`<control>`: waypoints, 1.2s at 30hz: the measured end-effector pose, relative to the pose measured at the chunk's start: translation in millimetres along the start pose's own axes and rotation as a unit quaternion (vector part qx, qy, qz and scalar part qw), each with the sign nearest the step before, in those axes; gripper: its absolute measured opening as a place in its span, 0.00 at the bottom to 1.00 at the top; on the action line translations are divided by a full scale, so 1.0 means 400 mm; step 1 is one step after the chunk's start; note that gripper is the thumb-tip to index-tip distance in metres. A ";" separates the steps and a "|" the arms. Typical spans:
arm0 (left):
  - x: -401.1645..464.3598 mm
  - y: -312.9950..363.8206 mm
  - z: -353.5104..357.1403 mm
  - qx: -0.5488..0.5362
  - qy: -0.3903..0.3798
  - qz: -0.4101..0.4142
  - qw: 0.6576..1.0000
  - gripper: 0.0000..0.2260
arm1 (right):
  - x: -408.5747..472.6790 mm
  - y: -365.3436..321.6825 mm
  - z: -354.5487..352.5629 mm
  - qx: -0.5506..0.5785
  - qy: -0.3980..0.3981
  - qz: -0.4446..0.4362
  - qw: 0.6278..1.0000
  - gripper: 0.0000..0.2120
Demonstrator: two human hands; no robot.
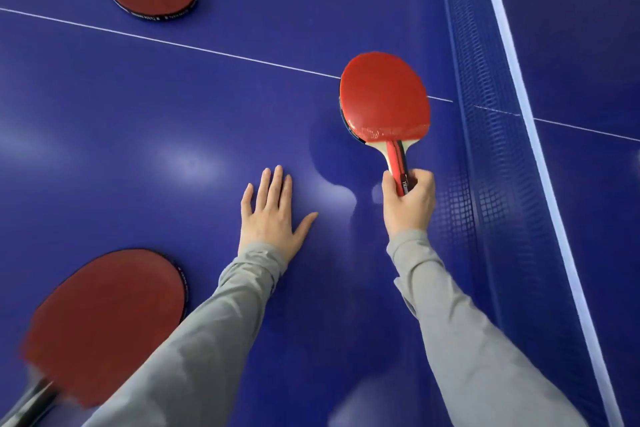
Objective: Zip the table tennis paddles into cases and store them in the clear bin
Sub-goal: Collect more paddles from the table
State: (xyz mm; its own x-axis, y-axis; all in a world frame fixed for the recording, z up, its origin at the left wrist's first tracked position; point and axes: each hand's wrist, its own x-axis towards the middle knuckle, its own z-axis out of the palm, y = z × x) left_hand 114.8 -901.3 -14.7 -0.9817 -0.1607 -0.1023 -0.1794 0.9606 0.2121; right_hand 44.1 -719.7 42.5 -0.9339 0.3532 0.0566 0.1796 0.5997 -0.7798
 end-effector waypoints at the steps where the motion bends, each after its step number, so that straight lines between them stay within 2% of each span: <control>1: -0.010 -0.007 -0.006 -0.023 -0.003 0.014 1.000 0.31 | -0.050 0.005 -0.026 -0.008 -0.001 0.004 1.000 0.14; 5: -0.126 -0.041 -0.066 -0.144 0.013 0.058 0.988 0.22 | -0.236 0.021 -0.104 -0.008 0.002 0.019 1.000 0.13; 9: -0.342 -0.142 -0.128 -0.159 0.105 0.065 0.979 0.17 | -0.425 0.025 -0.136 0.010 0.010 0.055 0.998 0.13; 11: -0.436 -0.230 -0.145 -0.135 0.148 0.033 0.979 0.18 | -0.503 0.028 -0.140 0.019 0.015 0.068 0.997 0.13; 14: -0.551 -0.379 -0.162 -0.121 0.172 -0.069 0.975 0.22 | -0.611 0.032 -0.137 0.026 0.019 0.077 0.997 0.12; 17: -0.616 -0.499 -0.165 -0.131 0.139 -0.166 0.967 0.27 | -0.697 0.037 -0.130 0.027 0.016 0.085 0.996 0.12; 19: -0.644 -0.557 -0.169 -0.137 0.076 -0.210 0.965 0.30 | -0.757 0.036 -0.125 0.022 0.018 0.092 0.995 0.12; 21: -0.654 -0.590 -0.168 -0.140 0.008 -0.215 0.966 0.30 | -0.810 0.040 -0.123 0.014 0.022 0.095 0.995 0.12; 24: -0.658 -0.605 -0.163 -0.167 -0.045 -0.177 0.969 0.22 | -0.878 0.043 -0.125 0.006 0.027 0.106 0.994 0.13; 30: -0.647 -0.586 -0.160 -0.196 -0.058 -0.194 0.959 0.11 | -0.954 0.054 -0.153 -0.008 0.030 0.120 0.992 0.12; 36: -0.701 -0.495 -0.134 -0.345 -0.012 -0.270 0.899 0.12 | -0.980 0.060 -0.179 -0.013 0.033 0.126 0.991 0.12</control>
State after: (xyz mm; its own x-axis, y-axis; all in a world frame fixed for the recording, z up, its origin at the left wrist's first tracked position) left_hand 422.0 -1058.7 24.3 -0.7394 -0.5490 -0.3898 -0.6343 0.3737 0.6768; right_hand 436.7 -792.3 46.2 -0.8366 0.5392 -0.0970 0.4133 0.5049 -0.7578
